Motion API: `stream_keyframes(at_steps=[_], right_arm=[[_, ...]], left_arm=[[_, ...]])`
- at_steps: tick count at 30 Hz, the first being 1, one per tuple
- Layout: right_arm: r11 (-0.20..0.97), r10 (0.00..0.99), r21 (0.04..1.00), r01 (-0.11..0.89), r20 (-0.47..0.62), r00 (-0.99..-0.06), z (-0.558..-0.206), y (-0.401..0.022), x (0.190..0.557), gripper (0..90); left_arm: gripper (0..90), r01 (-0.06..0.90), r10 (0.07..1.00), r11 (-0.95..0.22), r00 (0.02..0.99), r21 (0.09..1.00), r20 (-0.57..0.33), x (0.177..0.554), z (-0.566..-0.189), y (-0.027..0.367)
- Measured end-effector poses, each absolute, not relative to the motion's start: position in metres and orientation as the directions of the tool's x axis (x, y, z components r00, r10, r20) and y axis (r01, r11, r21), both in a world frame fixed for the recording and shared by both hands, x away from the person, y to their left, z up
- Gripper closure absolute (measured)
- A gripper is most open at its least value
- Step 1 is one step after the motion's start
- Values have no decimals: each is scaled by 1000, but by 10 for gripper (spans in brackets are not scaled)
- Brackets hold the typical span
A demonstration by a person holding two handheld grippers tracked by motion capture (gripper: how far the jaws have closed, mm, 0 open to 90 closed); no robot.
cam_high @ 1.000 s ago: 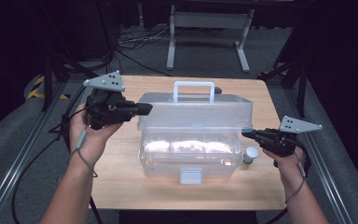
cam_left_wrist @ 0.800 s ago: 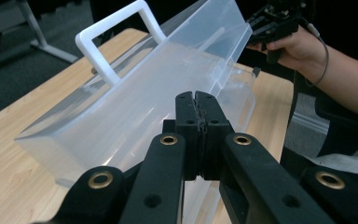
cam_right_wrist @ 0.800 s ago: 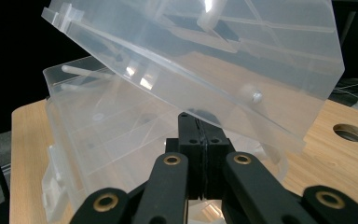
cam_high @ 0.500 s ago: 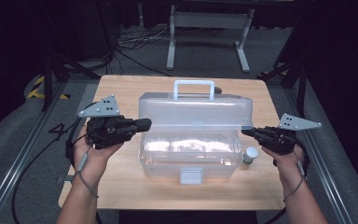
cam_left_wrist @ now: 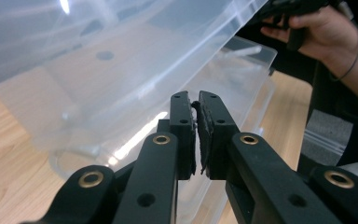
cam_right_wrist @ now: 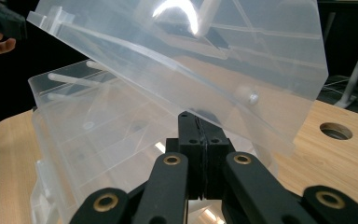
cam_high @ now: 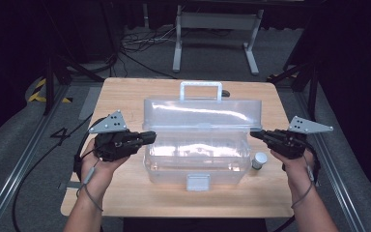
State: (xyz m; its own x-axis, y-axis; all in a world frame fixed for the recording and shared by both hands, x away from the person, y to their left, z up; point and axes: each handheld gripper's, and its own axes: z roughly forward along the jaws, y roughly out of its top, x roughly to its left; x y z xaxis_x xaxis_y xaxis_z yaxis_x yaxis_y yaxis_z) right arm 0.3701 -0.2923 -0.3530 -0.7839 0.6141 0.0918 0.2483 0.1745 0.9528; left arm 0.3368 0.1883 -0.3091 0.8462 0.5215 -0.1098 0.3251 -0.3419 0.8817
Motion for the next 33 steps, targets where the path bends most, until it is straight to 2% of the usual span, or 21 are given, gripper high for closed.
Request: stream_keyframes(at_steps=[19,29,33], right_arm=[[179,629,953,243,79,-773,-353,-290,367,893],[169,627,961,219,67,-777,-357,-288,364,876],[167,627,962,216,66,-776,-357,-287,363,876]], left_arm=[[850,386,631,-287,765,877,-131,357,-334,191],[849,408,613,-283,773,868,-163,368,-336,192],[878,429,599,-247,773,869,-211,372,-339,195]])
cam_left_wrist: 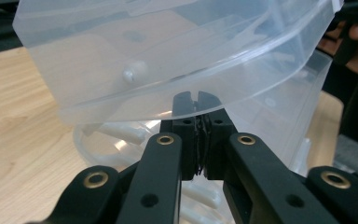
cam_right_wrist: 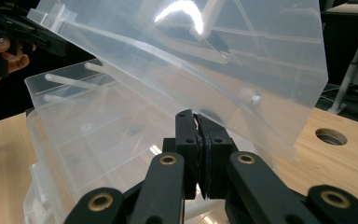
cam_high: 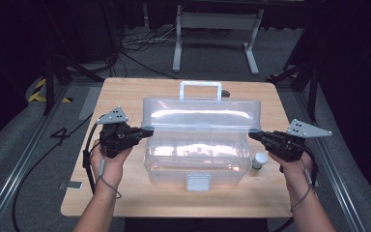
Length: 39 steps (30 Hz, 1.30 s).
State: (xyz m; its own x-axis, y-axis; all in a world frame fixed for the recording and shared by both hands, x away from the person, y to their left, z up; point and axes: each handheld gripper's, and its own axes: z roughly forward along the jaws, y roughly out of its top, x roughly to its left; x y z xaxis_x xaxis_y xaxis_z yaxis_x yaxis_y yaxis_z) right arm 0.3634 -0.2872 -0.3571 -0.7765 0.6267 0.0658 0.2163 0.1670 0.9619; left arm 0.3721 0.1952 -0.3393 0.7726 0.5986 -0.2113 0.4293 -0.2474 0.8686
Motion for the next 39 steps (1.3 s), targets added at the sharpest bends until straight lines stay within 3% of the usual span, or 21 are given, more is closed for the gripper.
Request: stream_keyframes(at_steps=[6,15,21,29,39], right_arm=[[173,630,962,213,58,-774,-358,-286,362,870],[190,625,952,240,71,-777,-356,-297,354,809],[176,643,947,269,97,-760,-359,-300,350,698],[240,682,961,139,-65,-728,-362,-293,340,548],[197,758,965,172,-39,-651,-363,-286,346,419]], left_arm=[[887,399,650,-280,749,873,-133,369,-340,190],[892,401,658,-291,743,869,-123,370,-337,191],[892,395,656,-291,745,871,-119,374,-334,191],[891,387,650,-291,751,875,-116,378,-331,191],[891,383,639,-297,761,875,-116,383,-329,191]])
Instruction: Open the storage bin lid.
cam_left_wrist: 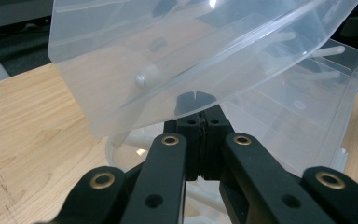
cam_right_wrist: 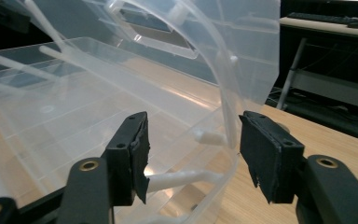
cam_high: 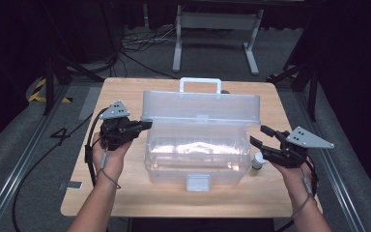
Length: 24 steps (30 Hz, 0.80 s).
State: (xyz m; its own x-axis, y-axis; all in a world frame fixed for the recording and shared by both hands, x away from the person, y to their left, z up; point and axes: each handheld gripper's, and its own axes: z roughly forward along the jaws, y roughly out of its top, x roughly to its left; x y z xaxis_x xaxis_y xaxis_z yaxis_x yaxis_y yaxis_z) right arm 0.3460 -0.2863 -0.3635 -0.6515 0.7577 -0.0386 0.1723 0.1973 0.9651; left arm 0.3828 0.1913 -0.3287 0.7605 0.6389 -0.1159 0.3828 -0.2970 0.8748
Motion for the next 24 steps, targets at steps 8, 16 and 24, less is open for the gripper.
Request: stream_keyframes(at_steps=[8,16,24], right_arm=[[118,798,973,197,25,-602,-361,-282,356,363],[87,853,972,220,42,-520,-354,-271,365,332],[86,881,974,209,24,-472,-347,-261,368,320]], left_arm=[[890,384,629,-299,767,874,-122,385,-328,191],[889,382,624,-301,772,874,-122,387,-328,190],[888,385,622,-299,773,873,-128,387,-328,190]])
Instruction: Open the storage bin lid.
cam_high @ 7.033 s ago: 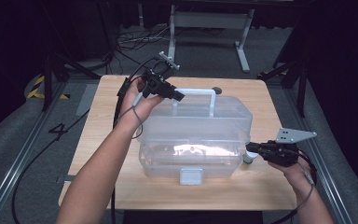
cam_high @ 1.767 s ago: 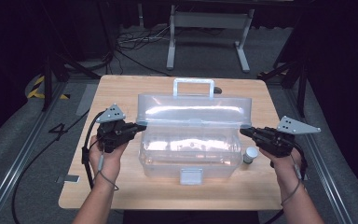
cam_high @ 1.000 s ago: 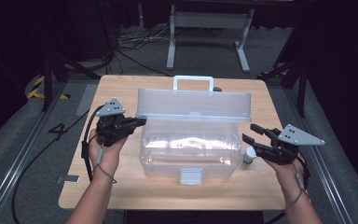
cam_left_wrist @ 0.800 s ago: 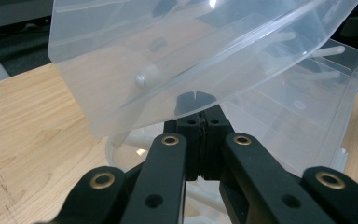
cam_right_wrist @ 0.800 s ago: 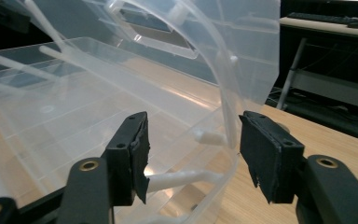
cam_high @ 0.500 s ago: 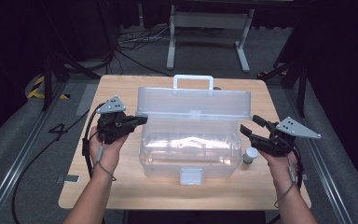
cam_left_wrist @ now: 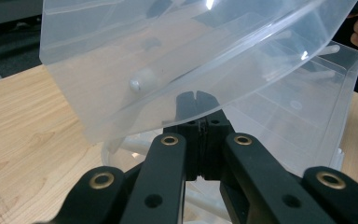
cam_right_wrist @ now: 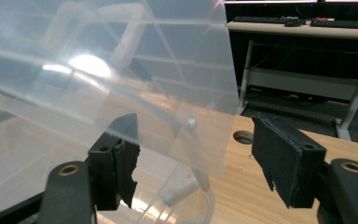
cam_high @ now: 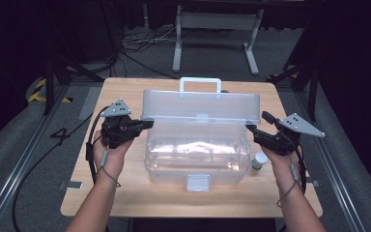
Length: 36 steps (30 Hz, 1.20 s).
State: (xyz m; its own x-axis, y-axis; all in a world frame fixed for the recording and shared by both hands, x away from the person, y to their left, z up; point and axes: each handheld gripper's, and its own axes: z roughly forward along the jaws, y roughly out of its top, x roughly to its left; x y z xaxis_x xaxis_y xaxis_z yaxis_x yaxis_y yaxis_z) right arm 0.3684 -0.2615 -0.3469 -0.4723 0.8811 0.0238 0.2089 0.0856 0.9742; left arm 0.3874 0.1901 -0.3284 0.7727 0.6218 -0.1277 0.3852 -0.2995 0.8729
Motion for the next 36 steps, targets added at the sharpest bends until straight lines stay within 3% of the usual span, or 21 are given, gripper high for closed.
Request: stream_keyframes(at_steps=[9,18,27,32,36], right_arm=[[43,897,981,191,46,-440,-341,-257,371,277],[85,915,983,162,-13,-404,-339,-242,373,320],[95,922,988,122,-41,-386,-339,-236,373,533],[154,959,987,38,-140,-245,-343,-223,365,659],[108,969,992,62,-91,-229,-343,-223,366,710]], left_arm=[[885,391,619,-295,773,872,-137,388,-329,190],[874,390,617,-294,775,873,-138,388,-328,188],[840,377,620,-302,775,875,-120,386,-328,185],[815,377,622,-303,774,875,-118,385,-329,184],[809,375,623,-311,774,873,-111,383,-329,184]])
